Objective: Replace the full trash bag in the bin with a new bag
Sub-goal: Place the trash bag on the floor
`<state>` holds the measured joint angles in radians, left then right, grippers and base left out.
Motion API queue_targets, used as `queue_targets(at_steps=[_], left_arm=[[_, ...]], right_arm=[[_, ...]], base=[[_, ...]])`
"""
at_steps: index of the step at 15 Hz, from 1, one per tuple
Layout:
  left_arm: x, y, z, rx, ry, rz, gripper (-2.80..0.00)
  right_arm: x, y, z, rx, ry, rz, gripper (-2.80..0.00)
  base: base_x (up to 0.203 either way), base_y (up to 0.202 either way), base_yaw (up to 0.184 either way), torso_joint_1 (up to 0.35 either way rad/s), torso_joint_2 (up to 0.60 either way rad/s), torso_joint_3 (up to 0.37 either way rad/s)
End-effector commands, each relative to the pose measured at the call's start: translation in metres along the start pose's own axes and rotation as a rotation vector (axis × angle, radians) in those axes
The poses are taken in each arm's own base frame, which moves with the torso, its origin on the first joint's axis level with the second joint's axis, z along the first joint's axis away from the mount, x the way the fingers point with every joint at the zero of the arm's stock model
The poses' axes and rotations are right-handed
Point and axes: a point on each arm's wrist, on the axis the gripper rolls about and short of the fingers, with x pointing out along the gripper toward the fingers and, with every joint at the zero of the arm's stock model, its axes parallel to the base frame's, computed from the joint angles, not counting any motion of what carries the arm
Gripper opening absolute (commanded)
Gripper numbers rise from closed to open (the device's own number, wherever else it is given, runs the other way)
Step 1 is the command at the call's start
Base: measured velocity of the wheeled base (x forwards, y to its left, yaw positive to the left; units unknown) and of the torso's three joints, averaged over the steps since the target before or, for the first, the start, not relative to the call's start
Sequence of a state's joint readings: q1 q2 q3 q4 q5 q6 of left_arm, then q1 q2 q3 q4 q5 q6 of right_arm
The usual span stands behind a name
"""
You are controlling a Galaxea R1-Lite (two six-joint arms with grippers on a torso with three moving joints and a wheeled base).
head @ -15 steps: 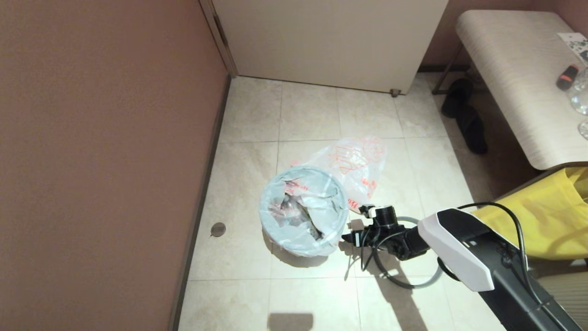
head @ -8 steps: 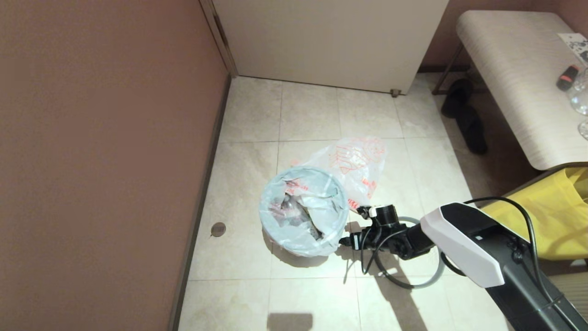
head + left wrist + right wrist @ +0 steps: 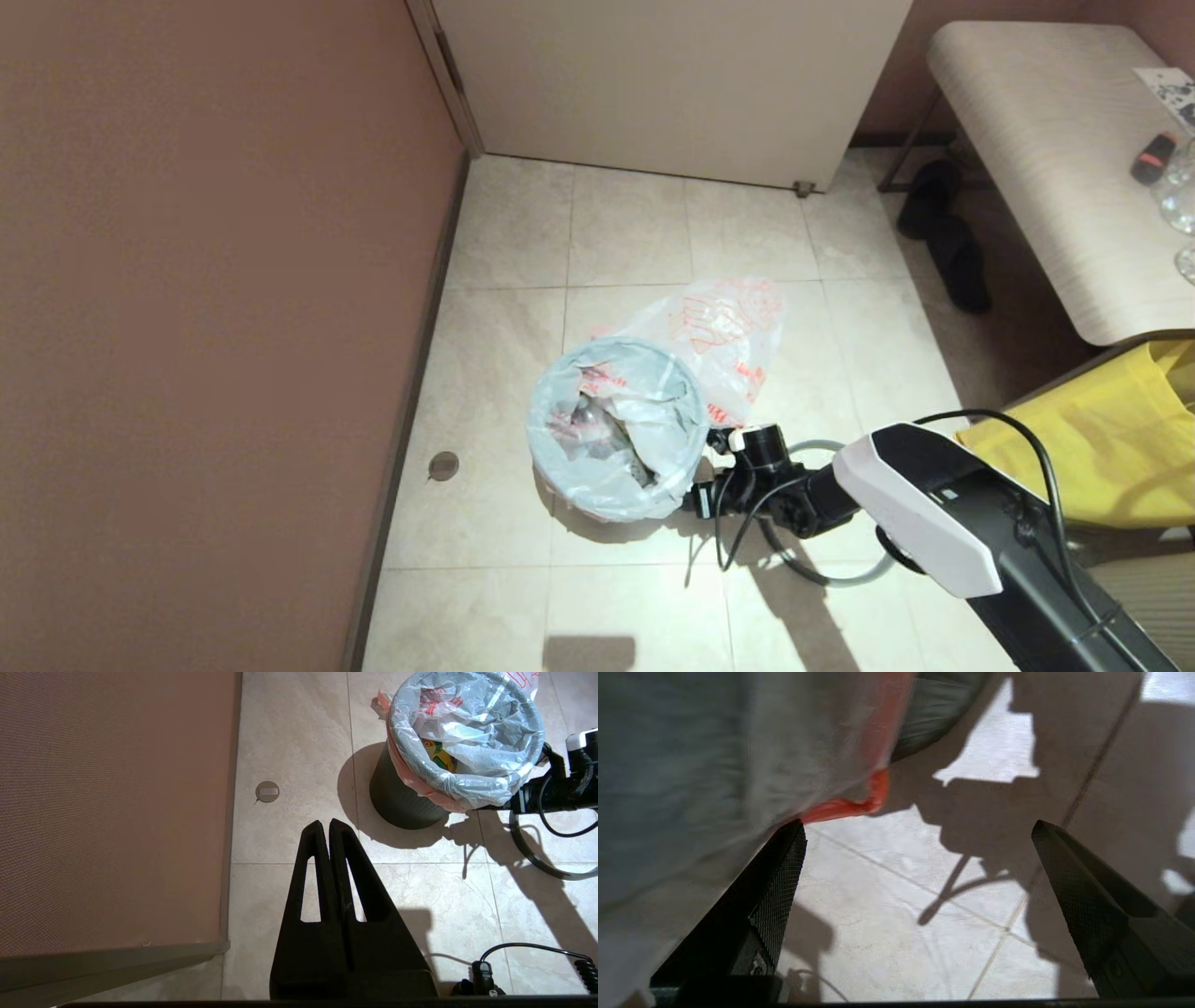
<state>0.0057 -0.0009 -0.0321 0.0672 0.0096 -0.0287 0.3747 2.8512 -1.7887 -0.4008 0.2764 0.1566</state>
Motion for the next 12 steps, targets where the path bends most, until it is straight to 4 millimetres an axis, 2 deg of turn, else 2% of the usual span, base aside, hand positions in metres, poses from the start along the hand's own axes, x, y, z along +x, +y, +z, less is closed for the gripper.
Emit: queue_targets(at_steps=[1,6,9,12], left_arm=[[0.000,0.000,0.000,0.000,0.001,0.001,-2.80],[0.000,0.000,0.000,0.000,0.001,0.001,-2.80],[0.000,0.000,0.000,0.000,0.001,0.000,-2.80],[0.000,0.000,0.000,0.000,0.001,0.002,-2.80]], right_arm=[[0.012,-0.004,-0.014,-0.020,0.013,-0.023,0.00],[0.026,-0.003,-0.026,-0.102,-0.022,-0.085,0.00],[0.036,-0.008,-0.028,-0.134,-0.070,-0.173,0.00],[0.034,-0.017,-0.021,-0.205,-0.090,-0.267,0.00]], base=[[0.000,0.000,0.000,0.000,0.00,0.000],[0.000,0.000,0.000,0.000,0.00,0.000],[0.000,0.000,0.000,0.000,0.00,0.000],[0.000,0.000,0.000,0.000,0.00,0.000]])
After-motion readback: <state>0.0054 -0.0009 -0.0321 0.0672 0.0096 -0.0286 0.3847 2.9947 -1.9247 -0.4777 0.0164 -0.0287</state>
